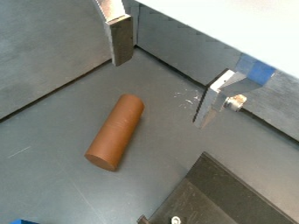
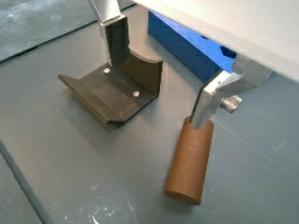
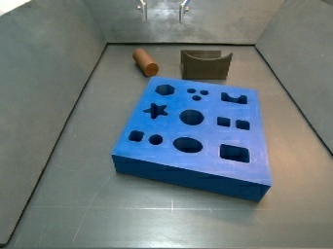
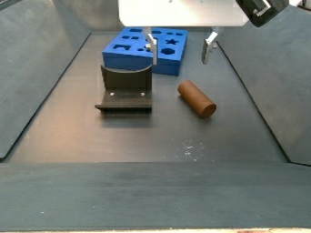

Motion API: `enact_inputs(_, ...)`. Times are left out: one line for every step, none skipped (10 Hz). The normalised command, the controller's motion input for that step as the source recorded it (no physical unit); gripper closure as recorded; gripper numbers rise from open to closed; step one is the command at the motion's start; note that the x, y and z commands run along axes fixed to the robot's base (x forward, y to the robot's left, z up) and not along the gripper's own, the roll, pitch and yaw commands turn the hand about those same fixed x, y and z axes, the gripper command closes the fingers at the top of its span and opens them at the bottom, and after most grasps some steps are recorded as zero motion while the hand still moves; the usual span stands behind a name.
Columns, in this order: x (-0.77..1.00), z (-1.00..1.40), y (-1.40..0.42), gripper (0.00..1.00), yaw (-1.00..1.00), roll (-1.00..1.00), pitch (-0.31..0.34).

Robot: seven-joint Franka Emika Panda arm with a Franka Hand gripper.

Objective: Pick up the round object. Move up. Place the round object on the fixture. Regrasp the round object. Move to above the board. Insert the round object.
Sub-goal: Pick up the round object.

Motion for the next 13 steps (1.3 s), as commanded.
enact_inputs(-0.03,0.00,0.00,0.00,0.00,0.00,-0.009)
enact_inputs(-0.20,-0.22,0.00,0.00,0.30,-0.33,-0.246)
enact_inputs(0.00,-0.35,-0.04,0.00,0.92,-0.24,-0.003)
enact_inputs(0.00,-0.42,0.00,0.00,0.99,-0.18,0.000)
enact_inputs(-0.02,-0.42,-0.05,0.00,0.79,-0.27,-0.040)
enact_inputs(0.00,0.00,-0.03,0.00,0.00,0.00,0.000)
enact_inputs(-0.33,-0.32,-0.06,0.00,0.42,-0.19,-0.226)
enact_inputs(-0.31,-0.35,-0.10,0.00,0.60,-0.30,-0.203)
enact_inputs(0.00,-0.10,0.00,0.00,0.00,0.09,0.086)
enact_inputs(0.01,0.00,-0.02,0.00,0.00,0.00,0.000)
enact_inputs(0.03,-0.11,0.00,0.00,0.02,0.00,-0.026)
enact_inputs(0.00,-0.43,-0.13,0.00,0.08,0.07,-0.143)
enact_inputs(-0.02,-0.31,-0.03,0.00,0.05,0.00,-0.237)
